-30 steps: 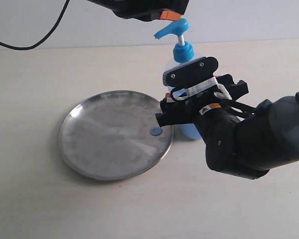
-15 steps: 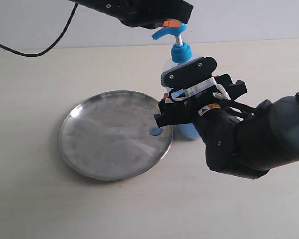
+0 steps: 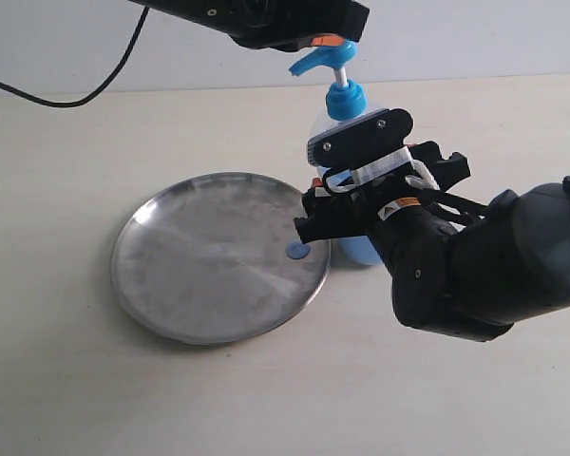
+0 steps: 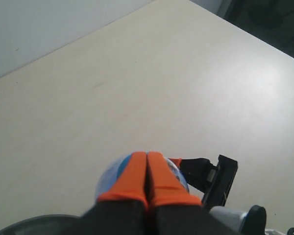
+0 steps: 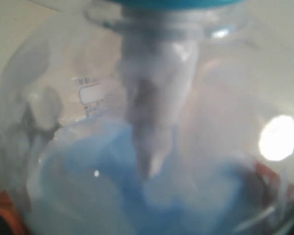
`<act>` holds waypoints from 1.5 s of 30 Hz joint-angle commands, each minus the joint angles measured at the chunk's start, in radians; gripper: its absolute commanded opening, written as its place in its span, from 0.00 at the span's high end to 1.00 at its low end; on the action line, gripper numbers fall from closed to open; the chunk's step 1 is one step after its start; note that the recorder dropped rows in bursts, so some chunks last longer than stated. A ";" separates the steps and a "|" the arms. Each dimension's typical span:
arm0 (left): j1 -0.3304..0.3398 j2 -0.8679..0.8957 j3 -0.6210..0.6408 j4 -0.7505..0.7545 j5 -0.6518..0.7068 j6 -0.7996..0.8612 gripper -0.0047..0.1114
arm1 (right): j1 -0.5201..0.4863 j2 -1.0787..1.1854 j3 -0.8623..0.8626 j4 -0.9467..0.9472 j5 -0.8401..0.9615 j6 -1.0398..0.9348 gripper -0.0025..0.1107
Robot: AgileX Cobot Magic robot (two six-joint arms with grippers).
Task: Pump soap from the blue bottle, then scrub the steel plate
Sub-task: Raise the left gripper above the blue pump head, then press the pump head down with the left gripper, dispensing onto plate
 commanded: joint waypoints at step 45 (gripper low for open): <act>-0.005 0.097 -0.008 0.238 0.132 -0.034 0.96 | 0.002 -0.013 -0.011 -0.116 -0.119 0.087 0.98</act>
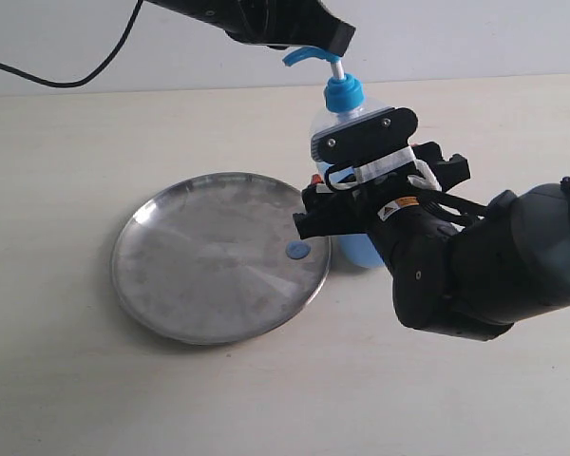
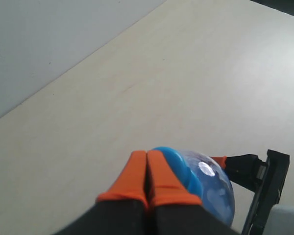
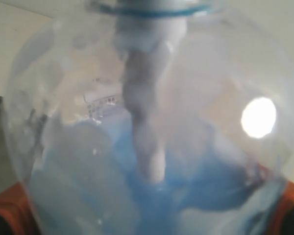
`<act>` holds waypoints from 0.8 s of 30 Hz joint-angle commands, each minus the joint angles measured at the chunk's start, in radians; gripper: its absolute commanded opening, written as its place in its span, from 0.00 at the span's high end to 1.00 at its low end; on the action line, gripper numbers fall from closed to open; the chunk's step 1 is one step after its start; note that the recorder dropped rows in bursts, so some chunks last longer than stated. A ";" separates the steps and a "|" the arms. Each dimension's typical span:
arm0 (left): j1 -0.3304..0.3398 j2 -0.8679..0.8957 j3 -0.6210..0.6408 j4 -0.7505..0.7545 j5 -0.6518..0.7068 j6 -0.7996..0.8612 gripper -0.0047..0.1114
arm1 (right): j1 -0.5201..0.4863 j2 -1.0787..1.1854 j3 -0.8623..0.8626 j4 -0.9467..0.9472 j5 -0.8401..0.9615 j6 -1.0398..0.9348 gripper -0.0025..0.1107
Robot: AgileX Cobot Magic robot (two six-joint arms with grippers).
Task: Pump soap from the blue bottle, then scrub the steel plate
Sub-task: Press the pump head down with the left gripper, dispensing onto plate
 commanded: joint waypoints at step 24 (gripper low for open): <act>-0.005 0.051 0.026 0.049 0.263 0.029 0.96 | 0.002 -0.017 -0.013 -0.099 -0.124 0.043 0.98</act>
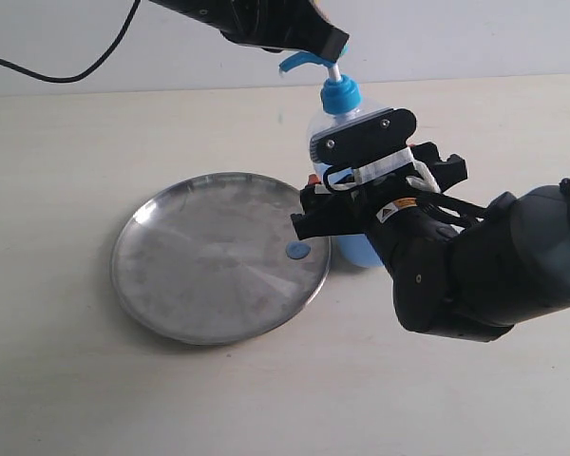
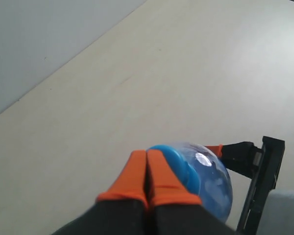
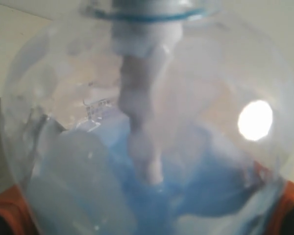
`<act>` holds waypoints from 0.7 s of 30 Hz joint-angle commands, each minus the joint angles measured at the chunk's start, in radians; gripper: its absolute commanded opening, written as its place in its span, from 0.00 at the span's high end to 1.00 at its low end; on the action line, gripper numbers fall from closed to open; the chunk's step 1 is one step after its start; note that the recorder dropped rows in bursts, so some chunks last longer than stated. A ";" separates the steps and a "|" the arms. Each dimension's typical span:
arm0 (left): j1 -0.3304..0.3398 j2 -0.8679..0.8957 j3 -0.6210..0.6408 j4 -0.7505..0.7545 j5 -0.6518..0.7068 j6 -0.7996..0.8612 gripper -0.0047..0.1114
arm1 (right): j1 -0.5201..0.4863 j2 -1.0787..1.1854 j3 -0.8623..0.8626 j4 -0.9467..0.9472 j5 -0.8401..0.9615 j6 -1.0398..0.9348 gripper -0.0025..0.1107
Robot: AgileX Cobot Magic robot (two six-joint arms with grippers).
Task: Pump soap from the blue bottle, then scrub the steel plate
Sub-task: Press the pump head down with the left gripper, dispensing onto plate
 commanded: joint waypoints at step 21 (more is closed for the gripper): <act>-0.006 0.115 0.030 0.043 0.284 0.024 0.96 | 0.002 -0.021 -0.016 -0.078 -0.126 0.018 0.98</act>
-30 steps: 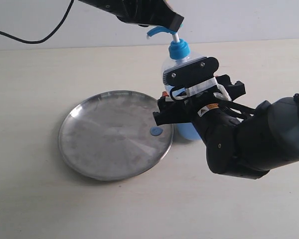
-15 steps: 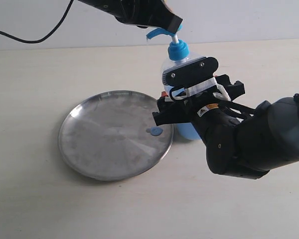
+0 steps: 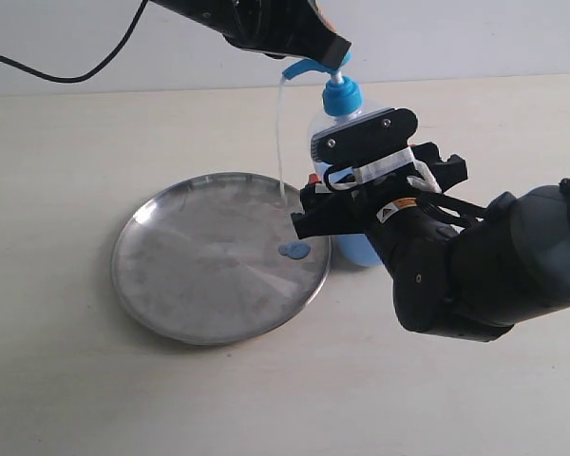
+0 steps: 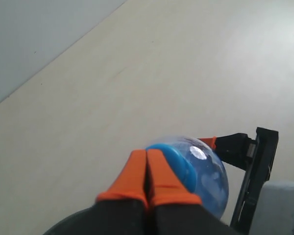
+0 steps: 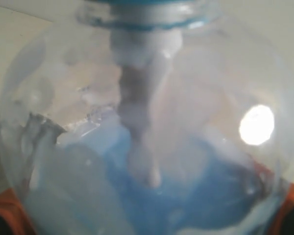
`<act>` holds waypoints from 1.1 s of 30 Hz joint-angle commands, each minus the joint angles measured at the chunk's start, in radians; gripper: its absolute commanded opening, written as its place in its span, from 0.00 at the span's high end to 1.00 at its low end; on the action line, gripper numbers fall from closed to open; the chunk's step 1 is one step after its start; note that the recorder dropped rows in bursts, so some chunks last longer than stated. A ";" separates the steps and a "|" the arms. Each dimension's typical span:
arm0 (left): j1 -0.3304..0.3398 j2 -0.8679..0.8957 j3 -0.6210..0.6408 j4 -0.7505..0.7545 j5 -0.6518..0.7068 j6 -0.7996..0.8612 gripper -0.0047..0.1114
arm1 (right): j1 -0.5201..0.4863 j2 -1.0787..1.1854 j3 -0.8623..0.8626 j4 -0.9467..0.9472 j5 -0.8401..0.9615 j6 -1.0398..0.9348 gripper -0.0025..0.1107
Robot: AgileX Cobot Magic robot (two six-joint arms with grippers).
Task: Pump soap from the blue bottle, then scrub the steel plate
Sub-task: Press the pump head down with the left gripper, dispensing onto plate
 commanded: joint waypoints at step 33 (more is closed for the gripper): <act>-0.008 -0.052 0.049 -0.087 0.039 0.045 0.96 | 0.002 -0.021 -0.016 -0.021 -0.120 0.006 0.98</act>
